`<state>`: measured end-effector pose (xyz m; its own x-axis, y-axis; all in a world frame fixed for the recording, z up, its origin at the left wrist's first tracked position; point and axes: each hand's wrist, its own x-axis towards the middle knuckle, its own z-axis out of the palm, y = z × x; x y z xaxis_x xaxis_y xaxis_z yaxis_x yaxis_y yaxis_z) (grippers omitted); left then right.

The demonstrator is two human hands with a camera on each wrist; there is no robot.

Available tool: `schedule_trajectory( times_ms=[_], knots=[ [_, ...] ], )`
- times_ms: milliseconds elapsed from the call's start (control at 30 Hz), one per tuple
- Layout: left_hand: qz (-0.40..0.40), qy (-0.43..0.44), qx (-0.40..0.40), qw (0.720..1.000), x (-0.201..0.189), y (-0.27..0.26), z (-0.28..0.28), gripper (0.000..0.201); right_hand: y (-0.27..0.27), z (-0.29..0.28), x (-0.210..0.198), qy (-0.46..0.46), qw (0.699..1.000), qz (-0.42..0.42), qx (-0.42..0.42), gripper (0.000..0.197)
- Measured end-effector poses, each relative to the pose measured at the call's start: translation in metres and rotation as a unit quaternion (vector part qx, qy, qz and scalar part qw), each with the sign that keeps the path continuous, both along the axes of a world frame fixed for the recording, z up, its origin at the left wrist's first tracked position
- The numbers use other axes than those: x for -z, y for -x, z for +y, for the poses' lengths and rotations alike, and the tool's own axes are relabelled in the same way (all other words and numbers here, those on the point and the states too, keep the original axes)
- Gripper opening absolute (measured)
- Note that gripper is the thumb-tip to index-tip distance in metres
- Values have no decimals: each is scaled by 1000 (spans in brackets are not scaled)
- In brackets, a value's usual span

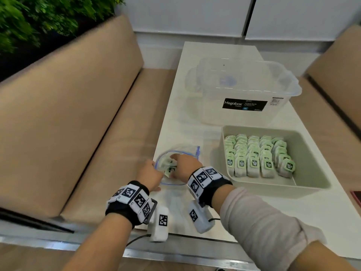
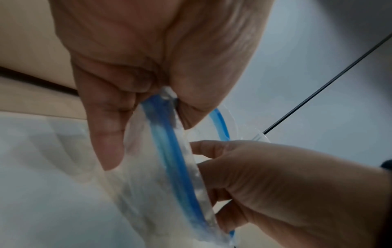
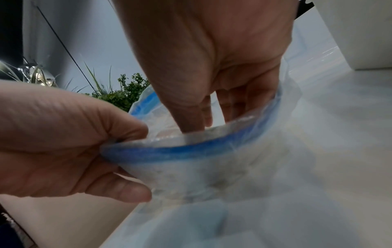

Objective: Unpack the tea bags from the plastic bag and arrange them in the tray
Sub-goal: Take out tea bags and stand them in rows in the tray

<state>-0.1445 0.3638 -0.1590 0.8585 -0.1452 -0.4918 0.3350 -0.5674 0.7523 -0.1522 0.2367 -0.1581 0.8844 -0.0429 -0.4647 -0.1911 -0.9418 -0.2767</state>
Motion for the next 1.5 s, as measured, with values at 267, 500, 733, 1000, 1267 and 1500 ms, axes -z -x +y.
schedule_trajectory(
  times_ms=[267,500,733,1000,1267,1500],
  knots=[
    [0,12,33,999,1,-8,5,19,7,3,9,22,997,-74,24,36],
    [-47,-58,59,995,3,-13,4,15,11,-10,5,13,991,-126,39,30],
    [-66,-92,71,991,5,-19,0,25,17,-13,-5,-106,965,-224,89,20],
    [-101,-128,46,986,1,-17,2,66,19,-27,-19,-283,889,-254,254,21],
    [-330,85,43,939,-46,4,-20,31,21,-24,-40,-279,860,-325,277,24],
    [-103,259,100,955,-42,3,-49,98,35,-16,-58,-217,900,-335,177,21]
  ],
)
